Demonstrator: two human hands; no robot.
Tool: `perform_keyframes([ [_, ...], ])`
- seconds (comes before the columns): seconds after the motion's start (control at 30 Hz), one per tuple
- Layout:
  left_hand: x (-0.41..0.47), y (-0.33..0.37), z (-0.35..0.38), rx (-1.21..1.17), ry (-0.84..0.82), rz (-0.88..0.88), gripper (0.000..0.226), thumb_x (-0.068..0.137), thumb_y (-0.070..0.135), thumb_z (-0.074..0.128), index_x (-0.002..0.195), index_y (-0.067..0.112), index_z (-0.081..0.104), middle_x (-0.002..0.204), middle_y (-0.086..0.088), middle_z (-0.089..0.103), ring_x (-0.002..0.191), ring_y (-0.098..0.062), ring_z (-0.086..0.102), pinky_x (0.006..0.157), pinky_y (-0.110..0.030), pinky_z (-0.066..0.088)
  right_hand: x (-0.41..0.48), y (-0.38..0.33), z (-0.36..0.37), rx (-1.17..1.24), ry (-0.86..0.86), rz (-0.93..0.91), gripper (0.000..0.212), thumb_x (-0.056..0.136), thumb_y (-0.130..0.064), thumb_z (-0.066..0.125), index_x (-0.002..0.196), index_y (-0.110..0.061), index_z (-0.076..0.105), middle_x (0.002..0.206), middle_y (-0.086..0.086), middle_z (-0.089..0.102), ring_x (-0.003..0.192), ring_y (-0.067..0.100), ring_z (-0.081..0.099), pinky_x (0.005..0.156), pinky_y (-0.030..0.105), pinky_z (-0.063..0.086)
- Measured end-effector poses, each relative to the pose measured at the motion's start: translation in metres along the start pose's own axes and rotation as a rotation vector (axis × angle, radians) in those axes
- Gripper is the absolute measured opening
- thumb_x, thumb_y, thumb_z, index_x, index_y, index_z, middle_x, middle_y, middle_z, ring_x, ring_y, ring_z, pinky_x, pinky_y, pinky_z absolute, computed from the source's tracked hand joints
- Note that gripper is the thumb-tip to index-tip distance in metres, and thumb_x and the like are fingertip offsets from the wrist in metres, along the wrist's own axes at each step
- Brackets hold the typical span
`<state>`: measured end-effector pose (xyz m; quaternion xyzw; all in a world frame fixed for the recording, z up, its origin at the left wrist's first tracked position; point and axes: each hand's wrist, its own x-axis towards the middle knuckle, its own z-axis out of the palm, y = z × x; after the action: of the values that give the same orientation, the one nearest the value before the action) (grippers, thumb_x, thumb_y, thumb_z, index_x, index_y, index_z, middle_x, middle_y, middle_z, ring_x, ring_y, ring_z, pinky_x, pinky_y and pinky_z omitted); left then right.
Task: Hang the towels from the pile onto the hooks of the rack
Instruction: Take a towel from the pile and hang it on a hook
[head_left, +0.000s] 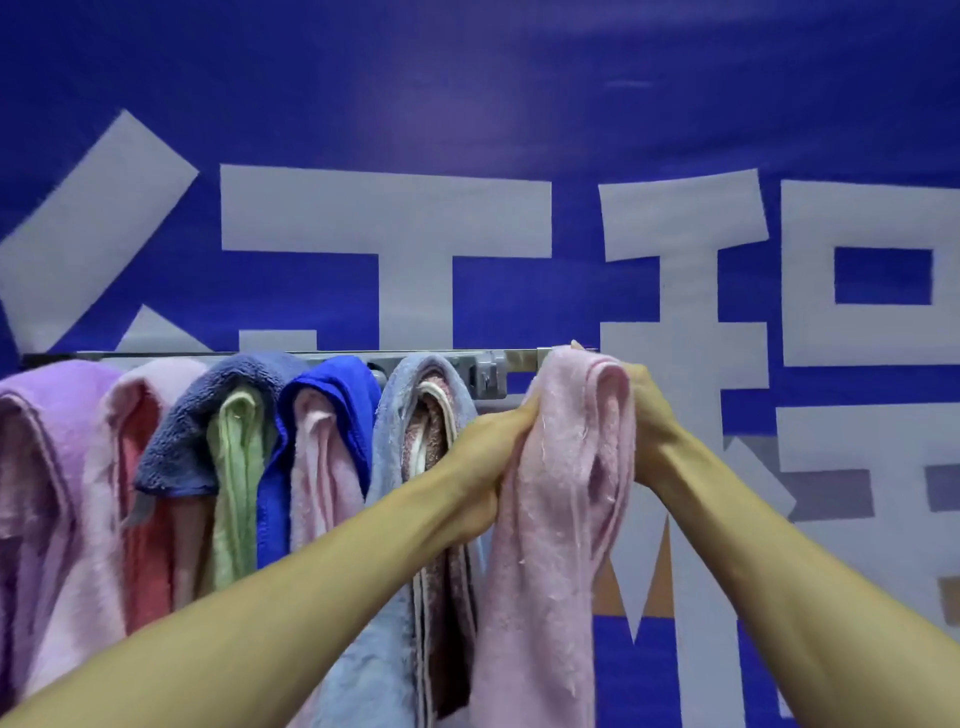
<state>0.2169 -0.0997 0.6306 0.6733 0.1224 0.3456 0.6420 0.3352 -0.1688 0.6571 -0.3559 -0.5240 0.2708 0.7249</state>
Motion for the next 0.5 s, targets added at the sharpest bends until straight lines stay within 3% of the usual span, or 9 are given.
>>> perform_keyframes([
  [0.03, 0.006, 0.004, -0.001, -0.019, 0.037, 0.023, 0.044, 0.084, 0.043, 0.069, 0.102, 0.004, 0.072, 0.1, -0.014, 0.073, 0.089, -0.025, 0.07, 0.086, -0.041, 0.057, 0.005, -0.001, -0.003, -0.061, -0.03, -0.005, 0.027, 0.084, -0.019, 0.061, 0.067, -0.004, 0.046, 0.059, 0.006, 0.048, 0.054, 0.018, 0.046, 0.052, 0.024, 0.042],
  [0.1, 0.017, 0.016, -0.003, 0.014, 0.215, 0.102, 0.037, 0.081, 0.038, 0.072, 0.096, 0.004, 0.074, 0.099, -0.015, 0.074, 0.09, -0.028, 0.069, 0.089, -0.051, 0.054, 0.017, -0.006, -0.004, -0.183, -0.027, -0.003, 0.019, 0.083, -0.009, 0.058, 0.064, -0.007, 0.057, 0.063, 0.006, 0.054, 0.061, 0.019, 0.051, 0.059, 0.026, 0.044],
  [0.17, 0.03, 0.027, -0.007, 0.164, 0.481, 0.216, 0.035, 0.084, 0.04, 0.064, 0.085, 0.006, 0.073, 0.088, -0.009, 0.075, 0.08, -0.025, 0.066, 0.083, -0.046, 0.056, 0.03, -0.01, -0.001, -0.227, 0.01, -0.003, 0.03, 0.088, -0.006, 0.056, 0.059, -0.012, 0.06, 0.059, 0.002, 0.055, 0.058, 0.017, 0.051, 0.057, 0.024, 0.044],
  [0.23, 0.04, 0.034, -0.012, 0.275, 0.64, 0.334, 0.039, 0.09, 0.042, 0.053, 0.08, 0.007, 0.068, 0.079, -0.006, 0.069, 0.074, -0.023, 0.059, 0.075, -0.038, 0.053, 0.043, -0.015, 0.006, -0.28, 0.036, -0.018, 0.018, 0.087, -0.01, 0.062, 0.07, -0.007, 0.065, 0.064, 0.005, 0.057, 0.06, 0.017, 0.052, 0.059, 0.025, 0.045],
  [0.3, 0.043, 0.035, -0.019, 0.356, 0.715, 0.376, 0.036, 0.095, 0.04, 0.047, 0.082, 0.009, 0.06, 0.075, -0.001, 0.059, 0.073, -0.024, 0.052, 0.07, -0.035, 0.046, 0.056, -0.016, 0.014, -0.32, 0.068, 0.023, 0.012, 0.083, -0.015, 0.07, 0.078, -0.005, 0.066, 0.069, 0.008, 0.056, 0.063, 0.019, 0.051, 0.06, 0.028, 0.044],
  [0.37, 0.049, 0.034, -0.019, 0.459, 0.784, 0.363, 0.025, 0.097, 0.035, 0.045, 0.094, 0.011, 0.051, 0.085, -0.001, 0.057, 0.082, -0.026, 0.053, 0.076, -0.037, 0.046, 0.071, -0.014, 0.015, -0.354, 0.138, 0.072, 0.022, 0.078, -0.017, 0.075, 0.066, -0.006, 0.059, 0.062, 0.007, 0.054, 0.059, 0.019, 0.049, 0.06, 0.031, 0.041],
  [0.43, 0.054, 0.033, -0.014, 0.553, 0.825, 0.344, 0.018, 0.099, 0.029, 0.042, 0.101, 0.011, 0.043, 0.094, -0.006, 0.057, 0.087, -0.028, 0.052, 0.079, -0.037, 0.043, 0.087, -0.011, 0.013, -0.378, 0.211, 0.118, 0.035, 0.075, -0.009, 0.072, 0.05, -0.011, 0.048, 0.049, 0.003, 0.048, 0.052, 0.019, 0.044, 0.06, 0.033, 0.038],
  [0.5, 0.058, 0.03, -0.009, 0.598, 0.83, 0.32, 0.016, 0.099, 0.023, 0.04, 0.105, 0.008, 0.041, 0.102, -0.013, 0.059, 0.093, -0.031, 0.054, 0.081, -0.038, 0.042, 0.093, -0.003, 0.008, -0.438, 0.268, 0.151, 0.037, 0.075, -0.001, 0.062, 0.05, -0.014, 0.039, 0.052, 0.003, 0.041, 0.054, 0.019, 0.038, 0.058, 0.034, 0.033],
])
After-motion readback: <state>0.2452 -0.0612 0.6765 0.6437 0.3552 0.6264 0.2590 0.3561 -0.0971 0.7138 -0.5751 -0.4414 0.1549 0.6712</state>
